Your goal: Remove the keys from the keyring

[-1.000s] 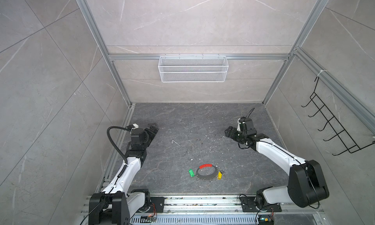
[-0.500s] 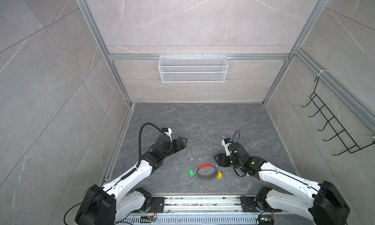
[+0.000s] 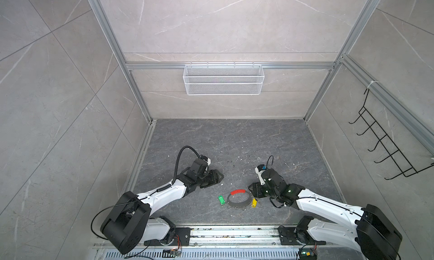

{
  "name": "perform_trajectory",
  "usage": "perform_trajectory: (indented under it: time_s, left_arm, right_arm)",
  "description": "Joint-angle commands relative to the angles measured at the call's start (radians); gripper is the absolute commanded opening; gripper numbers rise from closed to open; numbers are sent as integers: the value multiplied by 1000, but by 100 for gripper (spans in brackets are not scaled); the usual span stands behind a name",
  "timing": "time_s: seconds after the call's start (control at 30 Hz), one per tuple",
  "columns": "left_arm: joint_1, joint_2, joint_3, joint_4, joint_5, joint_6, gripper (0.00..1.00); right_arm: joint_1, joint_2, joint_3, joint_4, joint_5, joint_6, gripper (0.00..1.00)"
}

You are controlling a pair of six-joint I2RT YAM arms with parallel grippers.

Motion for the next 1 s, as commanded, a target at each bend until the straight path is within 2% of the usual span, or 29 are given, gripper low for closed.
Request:
perform_trajectory:
  time_s: [0.0, 0.27, 0.53, 0.77, 0.8, 0.93, 0.97]
  left_arm:
    - [-9, 10, 36, 13, 63, -2, 63]
    - [-11, 13, 37, 15, 81, -11, 60]
    - [-11, 14, 41, 10, 98, -17, 54]
    - [-11, 2, 41, -1, 103, -13, 53]
    - [-11, 1, 42, -2, 104, -14, 53]
    - [-11, -5, 42, -3, 109, -14, 51]
    - [-10, -7, 43, -2, 111, -12, 51]
  right_arm:
    - [5, 25, -31, 26, -45, -18, 53]
    - [5, 59, -40, 27, -59, -18, 47]
    - [5, 82, -35, 21, -81, -17, 30]
    - [5, 97, -24, 15, -88, -22, 21]
    - [5, 96, -25, 14, -87, -22, 19]
    - [5, 99, -22, 16, -91, -26, 0]
    - [5, 100, -20, 18, -96, -27, 0]
